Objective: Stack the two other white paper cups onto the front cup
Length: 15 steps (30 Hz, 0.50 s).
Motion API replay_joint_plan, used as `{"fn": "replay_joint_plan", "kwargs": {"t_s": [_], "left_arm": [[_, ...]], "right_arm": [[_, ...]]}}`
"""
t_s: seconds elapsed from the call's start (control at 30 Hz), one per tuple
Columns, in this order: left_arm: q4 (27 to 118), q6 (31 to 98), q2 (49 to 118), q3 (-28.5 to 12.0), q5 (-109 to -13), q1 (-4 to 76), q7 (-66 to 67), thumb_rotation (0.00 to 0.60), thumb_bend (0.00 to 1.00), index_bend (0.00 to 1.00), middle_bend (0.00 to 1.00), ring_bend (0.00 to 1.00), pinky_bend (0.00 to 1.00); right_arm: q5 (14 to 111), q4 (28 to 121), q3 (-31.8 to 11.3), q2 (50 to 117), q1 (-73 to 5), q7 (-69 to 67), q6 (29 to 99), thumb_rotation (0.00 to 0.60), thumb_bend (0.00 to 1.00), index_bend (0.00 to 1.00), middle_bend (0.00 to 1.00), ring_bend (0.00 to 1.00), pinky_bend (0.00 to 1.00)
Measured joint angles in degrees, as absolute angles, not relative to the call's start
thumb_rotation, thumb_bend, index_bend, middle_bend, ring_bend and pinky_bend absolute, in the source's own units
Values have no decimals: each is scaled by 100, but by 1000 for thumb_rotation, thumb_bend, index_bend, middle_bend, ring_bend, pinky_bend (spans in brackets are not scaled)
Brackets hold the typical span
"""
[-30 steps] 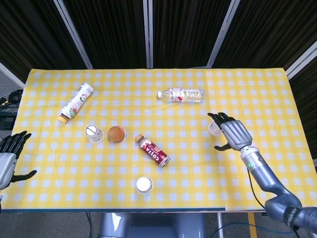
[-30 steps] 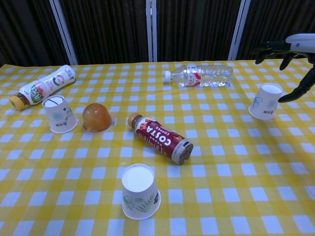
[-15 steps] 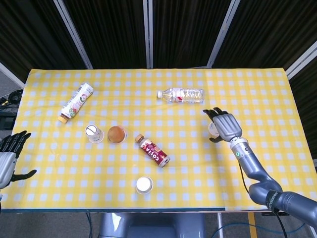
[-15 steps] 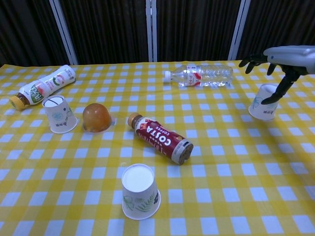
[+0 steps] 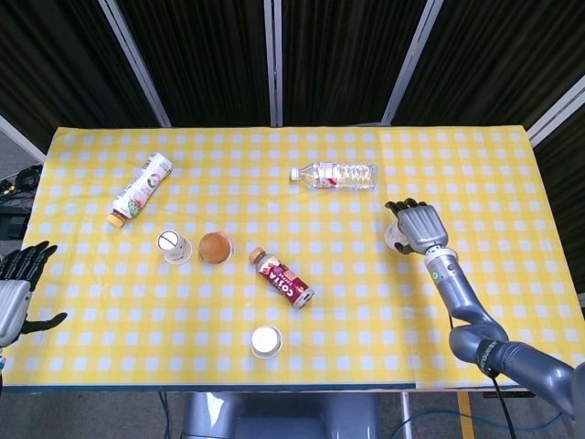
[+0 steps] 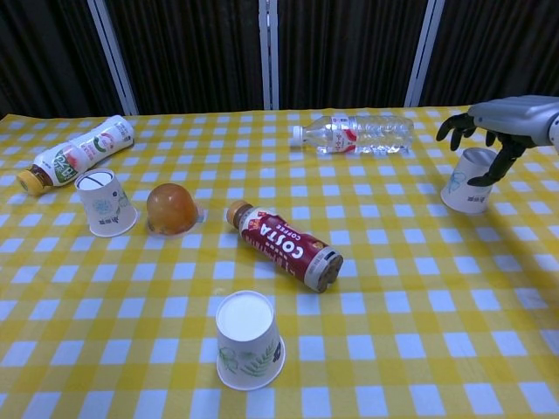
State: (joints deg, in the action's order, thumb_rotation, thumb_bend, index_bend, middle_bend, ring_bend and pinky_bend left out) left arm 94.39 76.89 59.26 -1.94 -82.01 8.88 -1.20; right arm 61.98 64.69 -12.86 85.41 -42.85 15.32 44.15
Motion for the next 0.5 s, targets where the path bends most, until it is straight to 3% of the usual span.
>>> {"fn": "replay_joint_plan", "kwargs": {"t_s": [0.2,0.5], "left_arm": [[9429,7672,5930,-185,-8213,897,-126,600,5,0,0,0,0],[9430,7590,5939,-149,-8234,930,-106,600,8,0,0,0,0]], "right_arm": [[6216,6194,-1202,8675,-4315,1553,4411,600,257,394,473,393,453],[6507,6375,-1171,8517,-4273,1291,4593,600,269,401,491,414,479]]}}
